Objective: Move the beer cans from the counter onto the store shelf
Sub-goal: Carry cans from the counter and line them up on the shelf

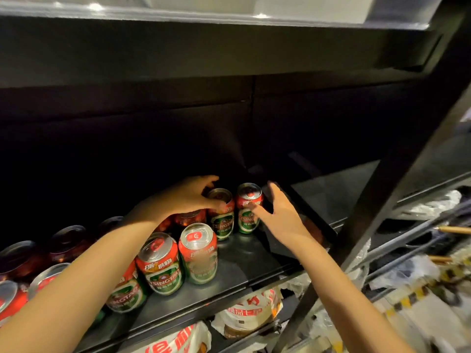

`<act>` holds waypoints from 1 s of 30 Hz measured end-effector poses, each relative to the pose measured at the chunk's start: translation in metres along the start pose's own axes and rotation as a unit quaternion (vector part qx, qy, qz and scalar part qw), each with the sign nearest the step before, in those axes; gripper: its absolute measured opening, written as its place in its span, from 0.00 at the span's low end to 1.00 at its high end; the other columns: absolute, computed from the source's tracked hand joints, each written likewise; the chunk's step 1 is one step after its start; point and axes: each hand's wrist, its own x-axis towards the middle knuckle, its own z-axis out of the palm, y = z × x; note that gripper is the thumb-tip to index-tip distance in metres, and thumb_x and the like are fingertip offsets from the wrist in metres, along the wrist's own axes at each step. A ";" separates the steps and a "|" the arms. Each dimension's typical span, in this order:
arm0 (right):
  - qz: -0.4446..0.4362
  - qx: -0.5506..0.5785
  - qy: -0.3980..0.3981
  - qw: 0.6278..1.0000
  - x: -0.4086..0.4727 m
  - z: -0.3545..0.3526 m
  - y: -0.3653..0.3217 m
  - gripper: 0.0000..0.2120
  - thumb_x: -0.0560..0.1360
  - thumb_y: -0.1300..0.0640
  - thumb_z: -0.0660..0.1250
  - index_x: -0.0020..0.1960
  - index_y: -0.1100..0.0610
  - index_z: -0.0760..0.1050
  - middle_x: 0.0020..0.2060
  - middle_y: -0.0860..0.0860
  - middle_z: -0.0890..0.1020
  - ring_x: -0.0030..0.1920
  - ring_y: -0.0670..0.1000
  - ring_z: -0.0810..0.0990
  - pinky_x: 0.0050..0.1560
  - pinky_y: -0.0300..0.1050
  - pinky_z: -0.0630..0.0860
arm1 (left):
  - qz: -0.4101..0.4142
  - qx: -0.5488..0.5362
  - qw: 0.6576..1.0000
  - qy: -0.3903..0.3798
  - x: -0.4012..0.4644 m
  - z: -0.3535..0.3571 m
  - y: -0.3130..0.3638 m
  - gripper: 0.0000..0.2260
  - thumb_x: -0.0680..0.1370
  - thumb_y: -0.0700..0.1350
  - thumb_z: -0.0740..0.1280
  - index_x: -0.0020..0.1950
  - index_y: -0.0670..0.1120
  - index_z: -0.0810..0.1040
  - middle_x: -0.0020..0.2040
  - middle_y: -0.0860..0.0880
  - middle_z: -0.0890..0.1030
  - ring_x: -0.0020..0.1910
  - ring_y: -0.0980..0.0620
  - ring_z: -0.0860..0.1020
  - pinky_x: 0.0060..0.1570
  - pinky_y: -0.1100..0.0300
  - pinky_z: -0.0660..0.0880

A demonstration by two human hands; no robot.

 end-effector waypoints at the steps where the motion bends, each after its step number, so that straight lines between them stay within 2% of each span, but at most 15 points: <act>1: -0.007 -0.028 0.016 0.999 -0.012 -0.006 -0.002 0.37 0.76 0.45 0.65 0.77 0.51 0.50 0.76 0.47 0.57 0.75 0.48 0.57 0.71 0.45 0.58 | 0.011 0.029 0.999 0.016 -0.005 -0.004 0.009 0.32 0.74 0.54 0.68 0.74 0.48 0.60 0.71 0.47 0.68 0.69 0.48 0.67 0.63 0.58 0.65; 4: -0.052 -0.109 0.039 0.992 -0.057 -0.028 -0.011 0.30 0.78 0.45 0.61 0.76 0.49 0.54 0.74 0.45 0.61 0.73 0.46 0.60 0.70 0.44 0.62 | 0.037 0.100 0.993 0.041 -0.026 -0.013 0.044 0.29 0.76 0.56 0.64 0.74 0.49 0.61 0.73 0.48 0.65 0.71 0.49 0.65 0.66 0.56 0.63; 6: -0.075 -0.166 0.055 0.982 -0.097 -0.046 -0.016 0.27 0.78 0.45 0.60 0.74 0.50 0.58 0.72 0.44 0.65 0.71 0.45 0.64 0.68 0.42 0.65 | 0.078 0.121 0.988 0.062 -0.048 -0.011 0.075 0.26 0.76 0.57 0.63 0.73 0.51 0.63 0.71 0.51 0.67 0.69 0.51 0.66 0.65 0.57 0.64; 10: -0.032 -0.216 0.104 0.970 -0.189 -0.085 -0.010 0.22 0.79 0.45 0.59 0.72 0.47 0.63 0.68 0.41 0.68 0.66 0.43 0.68 0.62 0.40 0.70 | 0.255 0.112 0.954 0.114 -0.105 0.020 0.148 0.24 0.76 0.59 0.60 0.71 0.55 0.65 0.66 0.57 0.71 0.65 0.56 0.70 0.60 0.60 0.67; 11: -0.007 -0.234 0.125 0.964 -0.217 -0.094 -0.007 0.21 0.79 0.45 0.59 0.71 0.47 0.63 0.68 0.41 0.69 0.66 0.42 0.68 0.61 0.37 0.69 | 0.302 0.104 0.942 0.104 -0.119 0.034 0.167 0.24 0.76 0.60 0.59 0.70 0.55 0.66 0.66 0.58 0.71 0.64 0.57 0.70 0.59 0.61 0.67; 14: 0.092 -0.302 0.225 0.922 -0.315 -0.119 0.012 0.19 0.76 0.45 0.62 0.66 0.48 0.71 0.62 0.43 0.76 0.60 0.41 0.73 0.48 0.25 0.68 | 0.436 0.091 0.895 0.030 -0.153 0.083 0.228 0.27 0.74 0.65 0.51 0.68 0.54 0.68 0.65 0.57 0.72 0.62 0.55 0.71 0.55 0.61 0.68; 15: 0.137 -0.280 0.245 0.918 -0.351 -0.124 0.018 0.20 0.75 0.44 0.60 0.65 0.50 0.72 0.60 0.45 0.77 0.59 0.44 0.74 0.51 0.29 0.70 | 0.471 0.086 0.878 -0.002 -0.165 0.103 0.249 0.29 0.72 0.65 0.48 0.68 0.53 0.69 0.65 0.56 0.73 0.63 0.54 0.71 0.56 0.60 0.69; 16: 0.178 -0.262 0.263 0.911 -0.389 -0.127 0.025 0.22 0.75 0.43 0.58 0.65 0.51 0.71 0.60 0.47 0.77 0.60 0.47 0.74 0.54 0.39 0.74 | 0.503 0.084 0.859 -0.036 -0.179 0.123 0.268 0.30 0.72 0.64 0.47 0.68 0.53 0.69 0.65 0.55 0.73 0.63 0.54 0.71 0.57 0.60 0.69; 17: 0.215 -0.260 0.290 0.896 -0.428 -0.126 0.033 0.23 0.75 0.42 0.56 0.66 0.51 0.70 0.61 0.49 0.77 0.61 0.50 0.75 0.57 0.47 0.75 | 0.535 0.077 0.838 -0.071 -0.194 0.142 0.288 0.28 0.72 0.64 0.48 0.67 0.54 0.69 0.64 0.55 0.73 0.62 0.54 0.71 0.57 0.61 0.68; 18: 0.254 -0.262 0.319 0.875 -0.467 -0.124 0.037 0.23 0.75 0.42 0.56 0.67 0.51 0.70 0.62 0.48 0.76 0.61 0.51 0.75 0.58 0.49 0.74 | 0.564 0.067 0.816 -0.109 -0.211 0.162 0.306 0.25 0.72 0.63 0.49 0.65 0.56 0.69 0.63 0.55 0.74 0.61 0.56 0.71 0.57 0.63 0.67; 19: 0.293 -0.264 0.346 0.851 -0.506 -0.122 0.037 0.23 0.76 0.43 0.57 0.67 0.50 0.69 0.63 0.47 0.75 0.62 0.50 0.74 0.59 0.47 0.73 | 0.591 0.057 0.792 -0.142 -0.230 0.181 0.323 0.23 0.72 0.62 0.51 0.64 0.57 0.68 0.62 0.57 0.74 0.61 0.57 0.71 0.58 0.64 0.67; 22: 0.396 -0.260 0.395 0.787 -0.606 -0.103 0.027 0.22 0.77 0.41 0.57 0.69 0.47 0.66 0.66 0.43 0.72 0.65 0.46 0.70 0.61 0.38 0.66 | 0.650 0.023 0.732 -0.201 -0.293 0.231 0.361 0.24 0.75 0.62 0.56 0.69 0.54 0.66 0.64 0.57 0.72 0.64 0.56 0.69 0.62 0.56 0.69; 24: 0.463 -0.244 0.426 0.738 -0.669 -0.085 0.016 0.21 0.78 0.43 0.59 0.69 0.45 0.64 0.67 0.41 0.70 0.66 0.43 0.68 0.60 0.34 0.63 | 0.690 0.018 0.685 -0.234 -0.343 0.261 0.382 0.24 0.77 0.58 0.60 0.72 0.53 0.64 0.68 0.55 0.68 0.67 0.56 0.67 0.65 0.60 0.65; 26: 0.521 -0.224 0.461 0.683 -0.727 -0.061 -0.002 0.20 0.78 0.44 0.59 0.69 0.44 0.64 0.66 0.40 0.70 0.65 0.41 0.69 0.59 0.34 0.65 | 0.730 0.015 0.627 -0.271 -0.399 0.287 0.401 0.24 0.78 0.58 0.58 0.73 0.53 0.62 0.71 0.56 0.65 0.69 0.57 0.64 0.64 0.66 0.59; 30: 0.600 -0.178 0.507 0.592 -0.808 -0.019 -0.033 0.18 0.78 0.45 0.60 0.67 0.46 0.67 0.63 0.39 0.72 0.62 0.42 0.71 0.57 0.34 0.67 | 0.767 0.021 0.540 -0.344 -0.489 0.326 0.426 0.23 0.79 0.57 0.58 0.73 0.57 0.59 0.71 0.60 0.64 0.69 0.60 0.63 0.60 0.68 0.60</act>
